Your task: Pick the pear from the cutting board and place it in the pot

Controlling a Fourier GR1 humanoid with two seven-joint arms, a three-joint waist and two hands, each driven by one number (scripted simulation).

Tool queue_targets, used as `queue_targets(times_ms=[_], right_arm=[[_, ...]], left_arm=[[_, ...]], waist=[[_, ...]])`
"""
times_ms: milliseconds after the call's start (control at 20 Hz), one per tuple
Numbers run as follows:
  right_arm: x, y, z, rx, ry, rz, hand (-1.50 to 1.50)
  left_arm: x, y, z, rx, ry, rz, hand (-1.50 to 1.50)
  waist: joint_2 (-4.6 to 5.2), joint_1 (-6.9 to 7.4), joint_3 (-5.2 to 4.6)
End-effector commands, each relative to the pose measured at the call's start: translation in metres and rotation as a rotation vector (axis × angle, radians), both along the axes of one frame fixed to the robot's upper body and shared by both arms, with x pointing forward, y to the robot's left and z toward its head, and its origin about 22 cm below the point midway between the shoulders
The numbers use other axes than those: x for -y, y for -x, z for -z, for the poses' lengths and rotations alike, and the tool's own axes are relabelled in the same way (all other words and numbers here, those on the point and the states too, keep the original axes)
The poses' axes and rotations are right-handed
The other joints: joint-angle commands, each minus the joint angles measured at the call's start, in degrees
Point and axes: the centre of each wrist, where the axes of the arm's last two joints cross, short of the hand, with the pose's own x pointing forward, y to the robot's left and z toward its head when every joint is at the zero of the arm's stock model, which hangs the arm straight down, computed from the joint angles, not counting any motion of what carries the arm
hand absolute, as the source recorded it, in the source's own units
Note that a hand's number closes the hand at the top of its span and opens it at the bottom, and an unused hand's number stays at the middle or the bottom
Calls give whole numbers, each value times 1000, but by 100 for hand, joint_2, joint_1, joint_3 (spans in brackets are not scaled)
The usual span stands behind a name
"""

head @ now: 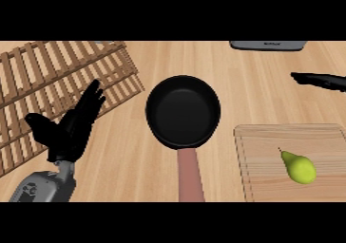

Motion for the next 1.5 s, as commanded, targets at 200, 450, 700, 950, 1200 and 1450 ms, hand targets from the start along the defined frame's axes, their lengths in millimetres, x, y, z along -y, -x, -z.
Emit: queue_targets(times_ms=[200,450,700,950,1200,1450], right_arm=[[-12,-13,-53,-66,288,-227,-150],[-30,-19,-37,-110,436,-246,-150],[-47,-34,-20,-137,513,-245,-150],[-48,-37,-12,-153,593,-264,-150],[-60,-32,13,-129,711,-309,-150],[-40,-7,53,-128,709,-311,-150]], left_arm=[[9,-8,-12,4,-1,13,0],[7,-3,-17,-6,15,25,0],[7,-1,-22,-12,-18,8,0],[8,-2,-10,-9,2,10,0],[-8,3,-4,-1,0,-25,0],[-11,8,-14,-15,-6,-20,0]], waist=[[36,74,-10],[4,26,-14],[0,10,-14],[1,-58,-18],[-21,-100,-20],[-52,-199,-17]])
